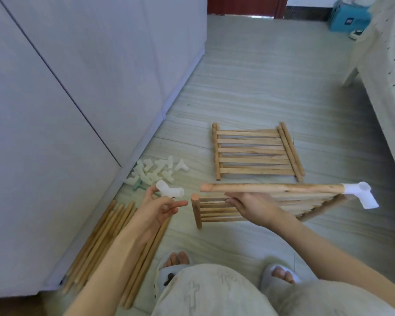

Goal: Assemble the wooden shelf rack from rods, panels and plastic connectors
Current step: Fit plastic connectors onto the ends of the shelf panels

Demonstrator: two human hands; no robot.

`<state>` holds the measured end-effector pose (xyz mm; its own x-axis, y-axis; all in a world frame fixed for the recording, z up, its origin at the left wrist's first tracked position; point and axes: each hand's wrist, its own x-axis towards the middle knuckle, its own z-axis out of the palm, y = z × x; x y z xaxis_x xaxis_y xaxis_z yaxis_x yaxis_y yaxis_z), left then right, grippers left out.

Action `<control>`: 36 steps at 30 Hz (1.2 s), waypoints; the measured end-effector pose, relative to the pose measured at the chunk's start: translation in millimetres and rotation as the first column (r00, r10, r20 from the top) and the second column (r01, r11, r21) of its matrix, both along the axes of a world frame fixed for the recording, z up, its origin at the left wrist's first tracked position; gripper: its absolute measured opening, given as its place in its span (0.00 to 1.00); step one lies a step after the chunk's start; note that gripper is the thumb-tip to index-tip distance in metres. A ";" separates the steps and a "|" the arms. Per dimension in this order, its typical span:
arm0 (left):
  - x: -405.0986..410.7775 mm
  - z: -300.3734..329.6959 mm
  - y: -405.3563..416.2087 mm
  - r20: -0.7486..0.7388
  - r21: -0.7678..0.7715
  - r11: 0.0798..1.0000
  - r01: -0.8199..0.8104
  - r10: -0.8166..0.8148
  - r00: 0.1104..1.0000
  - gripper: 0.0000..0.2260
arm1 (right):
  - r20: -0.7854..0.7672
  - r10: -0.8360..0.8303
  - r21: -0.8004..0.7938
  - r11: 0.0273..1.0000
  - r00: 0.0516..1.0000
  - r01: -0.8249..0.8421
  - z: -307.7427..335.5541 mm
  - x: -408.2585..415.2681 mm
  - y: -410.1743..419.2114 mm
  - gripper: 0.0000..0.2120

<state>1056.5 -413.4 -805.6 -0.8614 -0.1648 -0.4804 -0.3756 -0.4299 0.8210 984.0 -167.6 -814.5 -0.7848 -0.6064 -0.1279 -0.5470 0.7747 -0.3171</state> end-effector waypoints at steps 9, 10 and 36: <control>-3.0 24.7 35.3 -0.194 -0.211 0.978 -0.004 -0.038 0.980 0.08 | -0.152 -0.055 0.077 0.995 0.987 0.067 0.3 7.0 -4.6 0.16; -4.6 24.2 37.8 -0.220 -0.241 0.970 -0.012 -0.042 0.975 0.06 | -0.167 -0.053 0.085 0.994 0.985 0.068 -0.7 6.5 -5.1 0.17; 2.9 13.8 67.2 -0.313 -0.683 0.731 -0.002 -0.291 0.904 0.08 | -0.412 -0.042 -0.184 0.982 0.910 -0.038 77.3 32.2 16.6 0.07</control>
